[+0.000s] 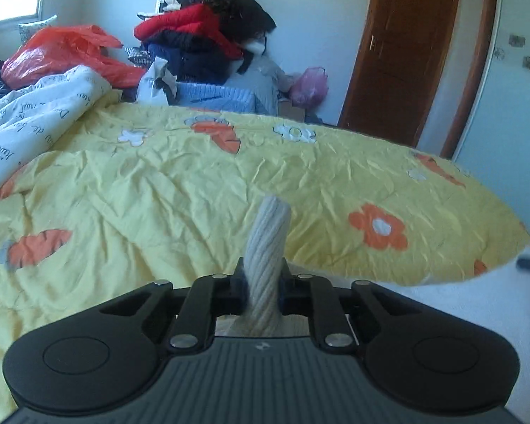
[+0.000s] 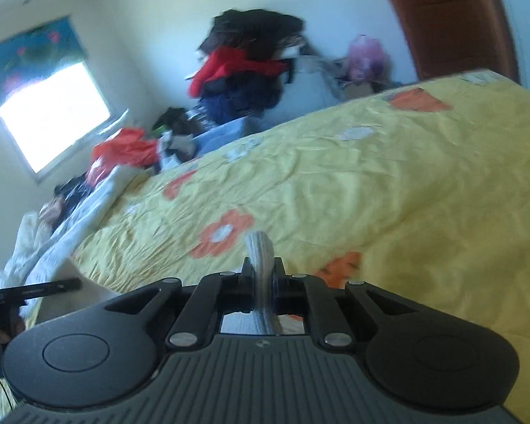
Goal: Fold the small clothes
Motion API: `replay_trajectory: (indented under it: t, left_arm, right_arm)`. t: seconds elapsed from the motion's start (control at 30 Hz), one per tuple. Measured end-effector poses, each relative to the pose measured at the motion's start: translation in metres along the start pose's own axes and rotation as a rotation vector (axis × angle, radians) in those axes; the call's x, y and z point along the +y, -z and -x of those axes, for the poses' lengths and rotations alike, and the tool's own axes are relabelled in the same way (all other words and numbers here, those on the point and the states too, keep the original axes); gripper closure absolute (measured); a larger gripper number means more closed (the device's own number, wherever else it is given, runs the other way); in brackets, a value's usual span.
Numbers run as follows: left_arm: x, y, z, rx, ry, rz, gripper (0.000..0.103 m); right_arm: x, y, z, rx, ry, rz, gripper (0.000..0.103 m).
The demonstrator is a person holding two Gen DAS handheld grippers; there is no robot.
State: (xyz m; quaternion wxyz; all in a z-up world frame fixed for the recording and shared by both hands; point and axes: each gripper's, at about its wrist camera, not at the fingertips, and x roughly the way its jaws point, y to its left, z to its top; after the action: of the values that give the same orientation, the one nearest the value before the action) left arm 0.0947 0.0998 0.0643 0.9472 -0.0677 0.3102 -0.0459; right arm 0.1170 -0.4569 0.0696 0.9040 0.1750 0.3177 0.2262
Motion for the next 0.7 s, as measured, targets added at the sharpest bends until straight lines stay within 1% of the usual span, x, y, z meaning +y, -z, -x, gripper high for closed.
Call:
replay_trajectory:
  t: [0.03,0.13,0.17,0.2,0.23,0.27,0.3,0.33,0.4,0.43,0.47,0.5,0.53,0.57,0.6,0.63,0.7]
  left_arm:
    - [-0.001,0.001,-0.010,0.025,-0.011,-0.009,0.088]
    - [0.004,0.016,-0.048,0.139,-0.074,-0.003,0.088]
    - [0.006,0.018,-0.051,0.142,-0.075,0.008,0.086]
    - [0.009,0.015,-0.048,0.135,-0.075,0.038,0.084]
    - [0.012,0.012,-0.044,0.137,-0.082,0.063,0.082]
    - [0.013,0.010,-0.037,0.128,-0.086,0.075,0.082]
    - [0.012,0.007,-0.029,0.113,-0.102,0.082,0.080]
    - [0.010,0.005,-0.018,0.093,-0.128,0.087,0.077]
    - [0.000,0.002,0.006,0.027,-0.146,0.078,0.073]
    - [-0.009,0.001,0.018,-0.012,-0.136,0.065,0.062]
    - [-0.017,0.000,0.023,-0.040,-0.118,0.047,0.052]
    - [-0.028,-0.001,0.023,-0.061,-0.099,0.024,0.026]
    - [-0.039,0.001,0.023,-0.081,-0.086,-0.005,0.017]
    - [-0.051,0.004,0.019,-0.094,-0.076,-0.048,0.017]
    - [-0.062,0.008,0.009,-0.083,-0.081,-0.089,0.017]
    - [-0.072,0.013,-0.002,-0.055,-0.095,-0.129,0.017]
    - [-0.084,0.027,-0.026,0.020,-0.132,-0.189,0.017]
  right_arm:
    - [-0.008,0.003,-0.004,0.015,0.029,-0.022,0.091]
    - [-0.026,0.020,-0.025,0.107,0.085,-0.070,0.091]
    - [-0.025,0.024,-0.029,0.113,0.102,-0.063,0.090]
    - [-0.023,0.025,-0.030,0.107,0.115,-0.053,0.087]
    - [-0.022,0.025,-0.030,0.107,0.127,-0.052,0.076]
    - [-0.021,0.025,-0.029,0.112,0.142,-0.056,0.069]
    - [-0.020,0.024,-0.027,0.112,0.160,-0.058,0.056]
    - [-0.016,0.022,-0.021,0.093,0.179,-0.052,0.051]
    - [-0.003,0.020,-0.005,0.003,0.201,-0.032,0.049]
    - [0.006,0.017,0.008,-0.056,0.195,-0.017,0.049]
    - [0.017,0.016,0.019,-0.109,0.172,-0.006,0.049]
    - [0.029,0.016,0.025,-0.143,0.136,-0.002,0.044]
    - [0.043,0.019,0.029,-0.156,0.085,0.016,0.034]
    - [0.056,0.022,0.028,-0.145,0.052,0.047,0.029]
    - [0.071,0.028,0.020,-0.115,0.038,0.107,0.021]
    - [0.083,0.034,0.011,-0.089,0.046,0.167,0.021]
    - [0.098,0.051,-0.017,-0.024,0.119,0.283,0.022]
